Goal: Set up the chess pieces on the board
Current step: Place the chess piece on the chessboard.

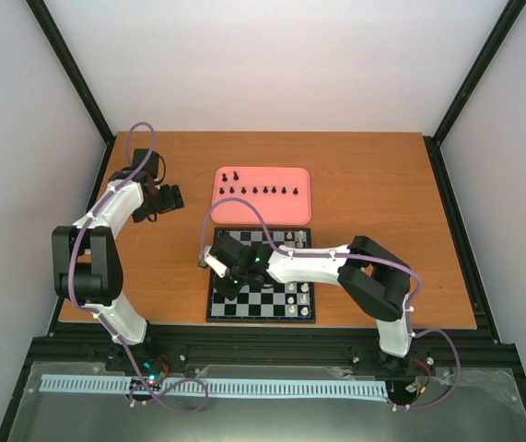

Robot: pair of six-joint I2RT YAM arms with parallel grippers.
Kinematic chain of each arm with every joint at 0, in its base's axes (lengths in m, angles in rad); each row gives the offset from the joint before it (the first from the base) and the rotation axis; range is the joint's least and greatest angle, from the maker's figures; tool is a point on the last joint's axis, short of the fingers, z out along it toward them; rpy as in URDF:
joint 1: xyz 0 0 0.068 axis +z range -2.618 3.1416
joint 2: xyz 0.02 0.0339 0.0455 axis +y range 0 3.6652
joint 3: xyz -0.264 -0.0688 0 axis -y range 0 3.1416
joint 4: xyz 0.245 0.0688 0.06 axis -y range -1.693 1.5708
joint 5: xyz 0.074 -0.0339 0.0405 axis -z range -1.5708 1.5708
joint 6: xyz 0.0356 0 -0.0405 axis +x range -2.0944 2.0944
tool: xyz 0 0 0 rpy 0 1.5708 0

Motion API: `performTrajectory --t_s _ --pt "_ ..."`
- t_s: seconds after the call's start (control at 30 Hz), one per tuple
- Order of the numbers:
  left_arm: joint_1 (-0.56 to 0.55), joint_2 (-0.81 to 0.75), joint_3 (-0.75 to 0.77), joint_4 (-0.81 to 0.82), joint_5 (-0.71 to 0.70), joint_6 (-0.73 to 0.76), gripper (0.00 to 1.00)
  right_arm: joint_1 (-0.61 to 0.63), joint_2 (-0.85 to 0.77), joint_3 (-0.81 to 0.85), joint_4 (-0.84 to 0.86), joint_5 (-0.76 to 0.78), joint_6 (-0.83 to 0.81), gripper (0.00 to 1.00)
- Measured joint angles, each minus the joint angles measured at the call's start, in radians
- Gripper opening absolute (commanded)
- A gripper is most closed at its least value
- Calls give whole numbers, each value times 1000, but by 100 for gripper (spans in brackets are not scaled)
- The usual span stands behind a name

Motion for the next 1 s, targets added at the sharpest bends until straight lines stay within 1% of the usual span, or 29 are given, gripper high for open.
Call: performTrajectory --t_s 0.17,0.8,0.93,1.0 --pt "0 3 0 0 -5 0 100 -6 0 -26 19 -5 0 3" --pt "0 3 0 0 -13 0 100 -13 0 -28 55 -16 -2 3" --pt "0 3 0 0 -13 0 100 -14 6 -28 55 -20 -2 5" --pt "0 3 0 0 -13 0 100 -15 12 -28 62 -24 -2 10"
